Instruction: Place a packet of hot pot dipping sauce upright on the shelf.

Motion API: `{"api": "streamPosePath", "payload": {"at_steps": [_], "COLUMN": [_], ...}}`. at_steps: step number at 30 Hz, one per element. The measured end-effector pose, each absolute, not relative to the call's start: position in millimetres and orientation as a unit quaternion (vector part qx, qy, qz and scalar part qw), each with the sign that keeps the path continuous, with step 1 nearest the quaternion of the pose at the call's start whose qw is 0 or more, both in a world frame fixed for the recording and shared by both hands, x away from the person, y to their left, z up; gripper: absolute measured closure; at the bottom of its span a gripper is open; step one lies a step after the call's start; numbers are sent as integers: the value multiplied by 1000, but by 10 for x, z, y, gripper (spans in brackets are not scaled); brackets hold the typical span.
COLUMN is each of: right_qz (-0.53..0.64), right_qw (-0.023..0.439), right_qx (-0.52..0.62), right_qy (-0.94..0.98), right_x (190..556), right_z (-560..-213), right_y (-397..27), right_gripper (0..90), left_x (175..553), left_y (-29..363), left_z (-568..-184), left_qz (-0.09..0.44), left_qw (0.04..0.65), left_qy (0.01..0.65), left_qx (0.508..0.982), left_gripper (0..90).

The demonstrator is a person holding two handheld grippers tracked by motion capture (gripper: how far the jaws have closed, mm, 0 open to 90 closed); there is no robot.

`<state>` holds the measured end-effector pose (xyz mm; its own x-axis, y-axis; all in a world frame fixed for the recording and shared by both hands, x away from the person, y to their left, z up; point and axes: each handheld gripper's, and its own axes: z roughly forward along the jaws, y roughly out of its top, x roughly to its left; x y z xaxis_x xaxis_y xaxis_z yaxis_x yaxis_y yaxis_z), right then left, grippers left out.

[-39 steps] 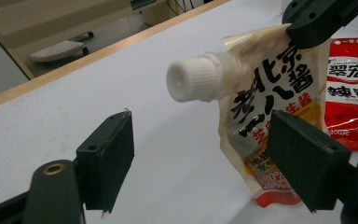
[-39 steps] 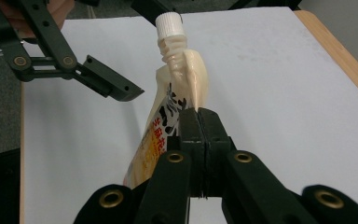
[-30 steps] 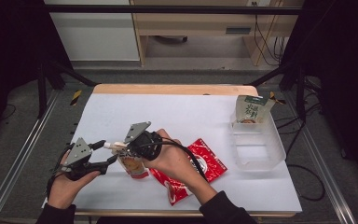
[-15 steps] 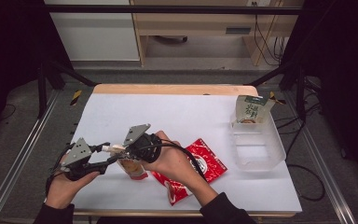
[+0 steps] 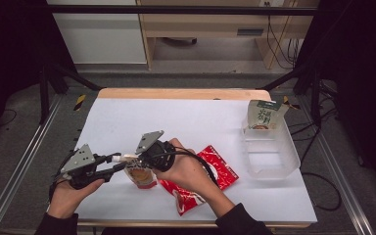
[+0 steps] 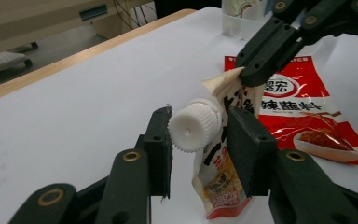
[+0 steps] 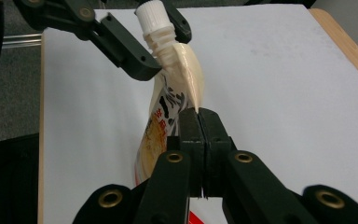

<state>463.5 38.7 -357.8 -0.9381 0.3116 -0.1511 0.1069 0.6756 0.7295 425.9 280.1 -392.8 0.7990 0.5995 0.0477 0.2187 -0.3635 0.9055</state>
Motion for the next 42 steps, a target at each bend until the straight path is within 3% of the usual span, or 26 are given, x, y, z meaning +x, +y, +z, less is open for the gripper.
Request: {"api": "streamPosePath", "payload": {"at_steps": [8,15,17,23,27,35,42], "right_qz": [382,381,380,381,382,373,342], "right_qw": [134,132,133,133,133,161,166], "right_qx": [115,120,120,114,112,94,64], "right_qy": [907,907,908,908,908,909,923], "right_x": [4626,4625,4626,4623,4622,4599,4622], "right_z": [-3593,-3602,-3604,-3610,-3613,-3526,-3404], "right_y": [322,295,285,258,223,97,56], "right_gripper": [898,897,896,879,814,527,337], "left_x": [4247,4265,4263,4246,4233,4253,4326], "left_y": [2709,2661,2657,2618,2566,2506,2427], "left_z": [-3922,-3908,-3905,-3860,-3814,-3591,-3349], "left_qz": [178,180,184,174,171,172,170], "left_qw": [501,497,495,483,476,467,454], "left_qy": [240,241,243,240,224,195,168], "left_qx": [812,814,814,824,833,845,859], "left_gripper": [606,646,704,724,729,732,733]}}
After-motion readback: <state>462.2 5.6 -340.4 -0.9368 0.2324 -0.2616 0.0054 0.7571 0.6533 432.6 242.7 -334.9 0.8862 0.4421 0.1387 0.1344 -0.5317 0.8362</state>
